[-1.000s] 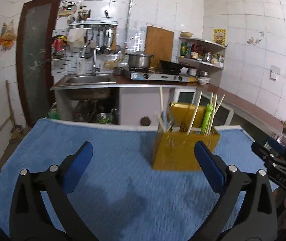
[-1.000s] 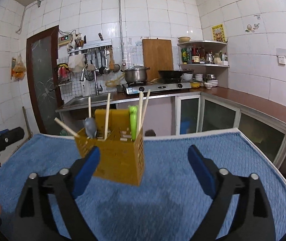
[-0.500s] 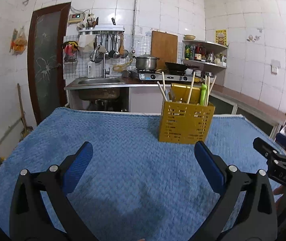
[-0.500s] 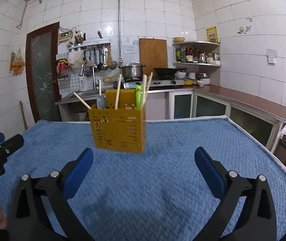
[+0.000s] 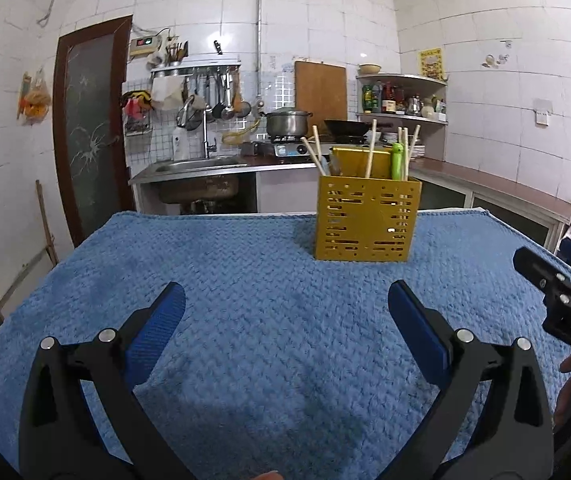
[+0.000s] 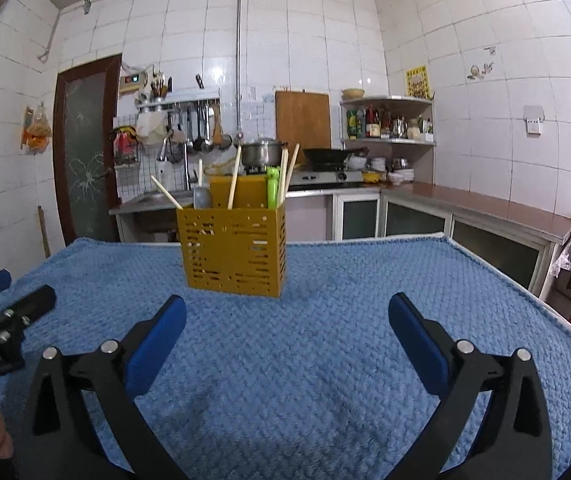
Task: Organize utensils
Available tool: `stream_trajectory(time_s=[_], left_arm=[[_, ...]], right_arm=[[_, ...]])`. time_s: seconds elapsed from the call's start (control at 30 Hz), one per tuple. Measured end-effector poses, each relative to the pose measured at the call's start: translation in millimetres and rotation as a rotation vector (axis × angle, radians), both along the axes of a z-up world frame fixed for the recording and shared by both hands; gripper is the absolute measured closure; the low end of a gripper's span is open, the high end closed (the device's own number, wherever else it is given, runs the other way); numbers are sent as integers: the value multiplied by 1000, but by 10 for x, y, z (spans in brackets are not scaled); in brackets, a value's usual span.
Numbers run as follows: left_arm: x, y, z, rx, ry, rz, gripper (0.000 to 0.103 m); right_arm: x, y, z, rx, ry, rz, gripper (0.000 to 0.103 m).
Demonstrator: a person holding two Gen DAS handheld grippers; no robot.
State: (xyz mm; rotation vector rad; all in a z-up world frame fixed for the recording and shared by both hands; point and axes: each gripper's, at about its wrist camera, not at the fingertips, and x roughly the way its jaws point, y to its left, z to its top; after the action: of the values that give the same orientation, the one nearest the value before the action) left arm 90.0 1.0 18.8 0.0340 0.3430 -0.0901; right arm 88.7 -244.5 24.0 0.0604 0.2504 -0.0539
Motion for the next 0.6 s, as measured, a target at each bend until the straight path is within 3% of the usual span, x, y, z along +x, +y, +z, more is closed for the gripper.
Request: stream_trajectory(time_s=[0.6], left_arm=[[0,-49,-55,26,-17,10,5]], right_arm=[[-15,26,-27,-10,6,0,4]])
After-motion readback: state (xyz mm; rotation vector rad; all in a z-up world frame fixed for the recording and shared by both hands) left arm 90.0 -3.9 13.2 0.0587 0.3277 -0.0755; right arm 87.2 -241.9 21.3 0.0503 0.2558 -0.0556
